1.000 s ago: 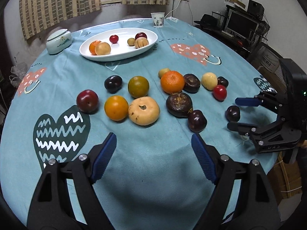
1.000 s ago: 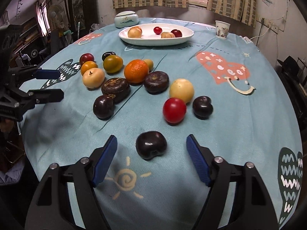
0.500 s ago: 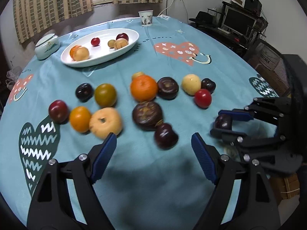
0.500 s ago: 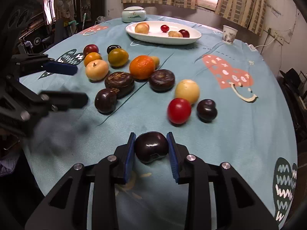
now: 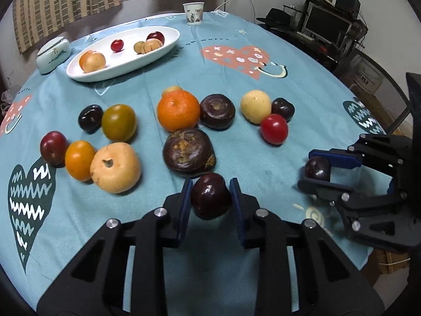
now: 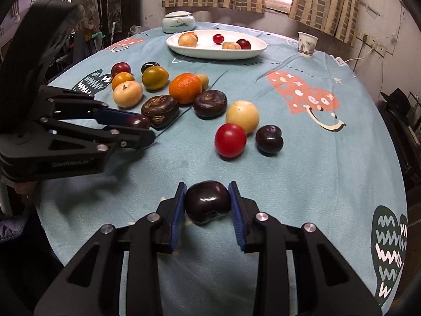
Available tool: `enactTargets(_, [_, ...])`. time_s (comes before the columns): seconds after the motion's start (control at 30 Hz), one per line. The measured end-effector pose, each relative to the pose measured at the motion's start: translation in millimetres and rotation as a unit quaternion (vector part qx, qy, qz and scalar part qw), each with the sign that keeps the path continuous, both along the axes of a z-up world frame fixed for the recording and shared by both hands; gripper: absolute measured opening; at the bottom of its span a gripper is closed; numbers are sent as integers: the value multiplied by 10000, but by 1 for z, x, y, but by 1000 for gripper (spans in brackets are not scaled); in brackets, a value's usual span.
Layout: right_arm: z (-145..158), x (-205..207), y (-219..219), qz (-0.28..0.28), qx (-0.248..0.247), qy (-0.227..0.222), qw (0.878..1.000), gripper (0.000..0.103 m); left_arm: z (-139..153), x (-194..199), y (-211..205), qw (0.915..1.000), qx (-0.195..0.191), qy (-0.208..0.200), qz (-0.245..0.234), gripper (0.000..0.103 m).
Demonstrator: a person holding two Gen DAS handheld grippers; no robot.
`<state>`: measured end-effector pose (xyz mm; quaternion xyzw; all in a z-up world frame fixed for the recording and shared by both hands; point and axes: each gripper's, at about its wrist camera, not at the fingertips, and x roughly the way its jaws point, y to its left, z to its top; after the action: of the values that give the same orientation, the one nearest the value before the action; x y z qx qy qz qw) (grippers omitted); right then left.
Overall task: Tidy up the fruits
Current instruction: 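Grasp a dark purple plum with the right tool while the left tool grasps another plum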
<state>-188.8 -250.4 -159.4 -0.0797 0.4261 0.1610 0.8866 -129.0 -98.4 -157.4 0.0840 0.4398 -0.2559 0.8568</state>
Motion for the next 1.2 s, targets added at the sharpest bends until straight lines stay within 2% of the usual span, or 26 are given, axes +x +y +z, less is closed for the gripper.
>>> enactTargets(0.17, [2,2,2,28,0,-40,10000,33,17,-1,17,9996,-53,-267,68,29])
enactTargets(0.4, [19,15,22,185,26,-235,9996,33,32,10,41,9951,267,-770,553,29])
enactTargets(0.5, [27,25,38,276,169,-331,9989,33,30,18,51,9944,291,-714,722,29])
enactTargets(0.73, [42,52,79,663,392,-531,9956,33,34,29,68,9898,509,-938,944,29])
enactTargets(1.2, [34,70,101,822,431,-270,9953,33,28,44,82,9901,460,-854,1010,29])
